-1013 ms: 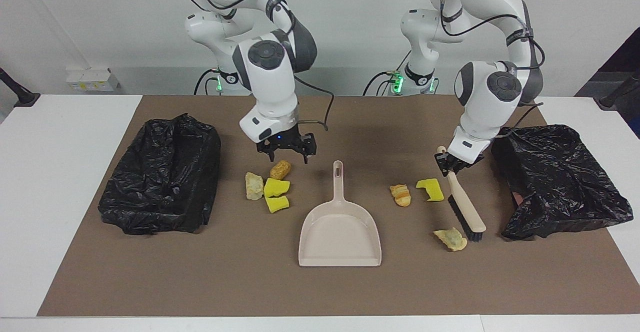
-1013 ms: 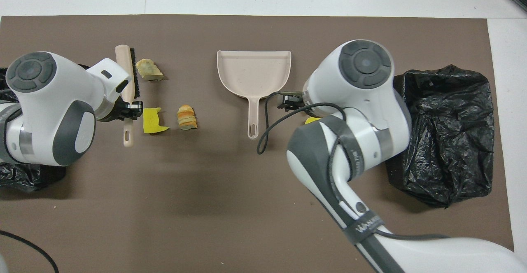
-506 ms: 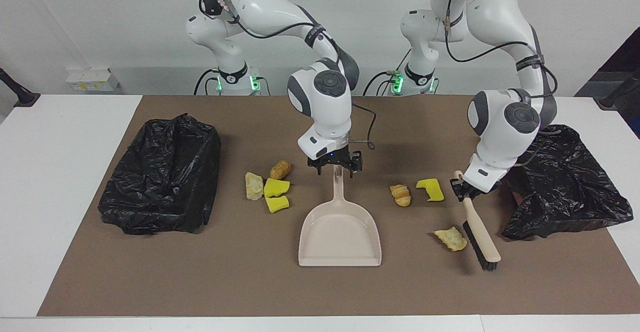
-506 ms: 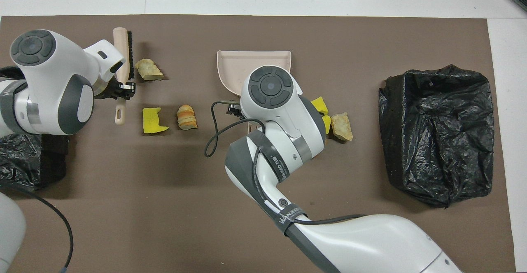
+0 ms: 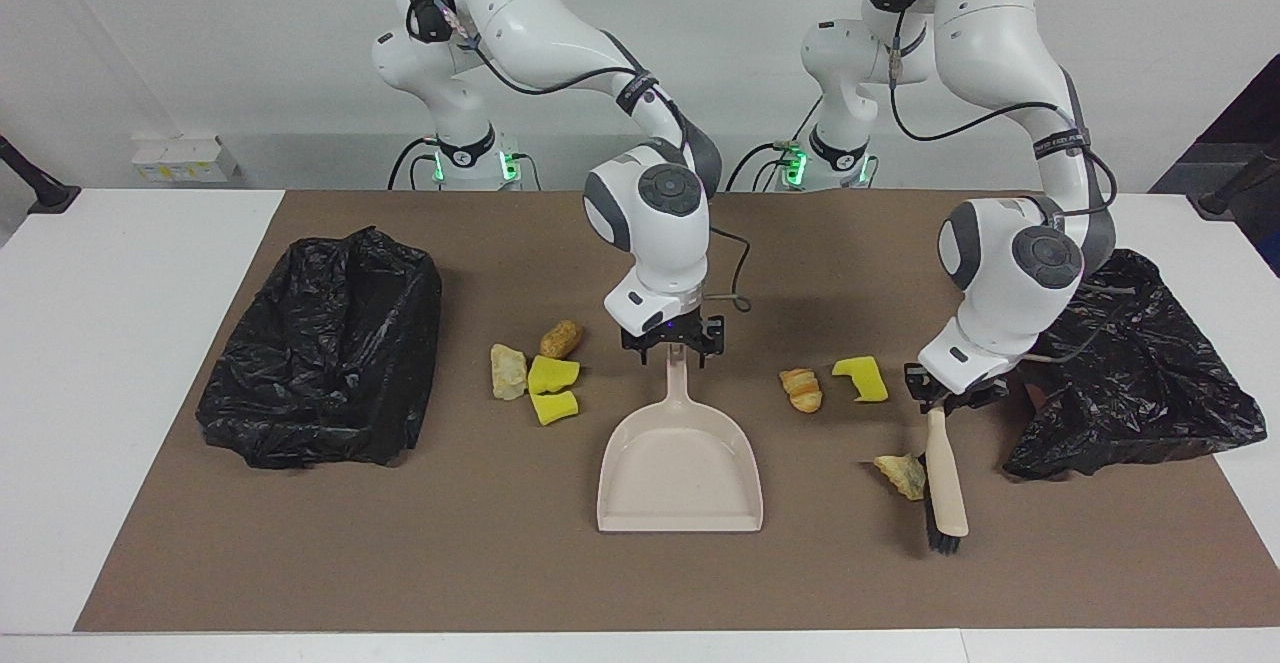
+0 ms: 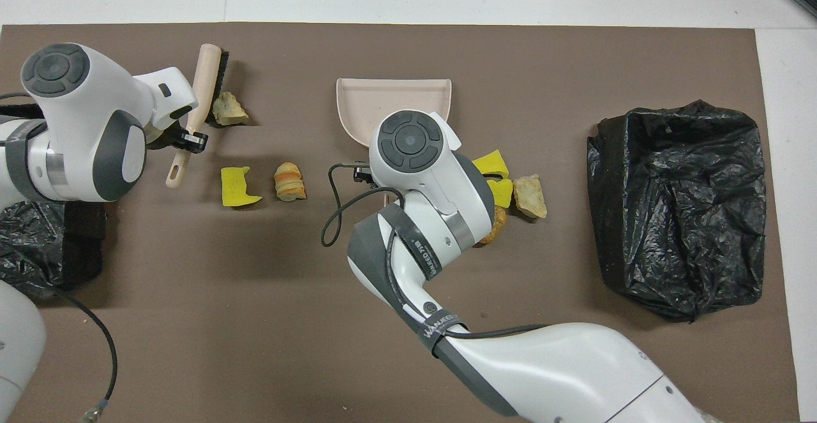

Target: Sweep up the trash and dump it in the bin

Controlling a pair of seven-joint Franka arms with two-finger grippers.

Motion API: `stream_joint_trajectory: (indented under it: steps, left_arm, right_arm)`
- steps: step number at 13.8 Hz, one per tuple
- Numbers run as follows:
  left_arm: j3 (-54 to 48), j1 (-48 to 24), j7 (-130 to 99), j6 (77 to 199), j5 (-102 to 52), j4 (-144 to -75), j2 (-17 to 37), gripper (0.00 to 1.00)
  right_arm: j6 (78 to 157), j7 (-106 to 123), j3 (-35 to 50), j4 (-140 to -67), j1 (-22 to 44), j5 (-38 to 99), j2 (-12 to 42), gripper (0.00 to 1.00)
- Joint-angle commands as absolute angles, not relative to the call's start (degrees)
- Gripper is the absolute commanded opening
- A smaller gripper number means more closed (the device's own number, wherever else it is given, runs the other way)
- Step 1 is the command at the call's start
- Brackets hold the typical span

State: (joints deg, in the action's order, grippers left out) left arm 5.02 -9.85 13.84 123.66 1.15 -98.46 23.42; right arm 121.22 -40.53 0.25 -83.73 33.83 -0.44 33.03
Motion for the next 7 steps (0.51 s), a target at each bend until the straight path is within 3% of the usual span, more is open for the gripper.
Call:
stream_joint_trajectory:
  steps: [1,2,7]
  left_arm:
    - [4.5,-8.5,21.2,123.7,2.4,-96.9,24.3,0.0]
    - [4.4,-8.5,24.7,123.7,3.4,-96.3,24.3,0.0]
    - [4.4,-8.5,34.8,123.4,5.7,-95.0,25.0,0.0]
  right_arm:
    - [123.4,-39.3,0.4,-84.8,33.6,-2.3,33.0,0.16]
    - [123.3,-39.7,0.4,-84.9,33.9,-2.2,33.0,0.0]
    - [122.7,-32.6,0.5,-84.8,31.9,-1.0,30.4,0.0]
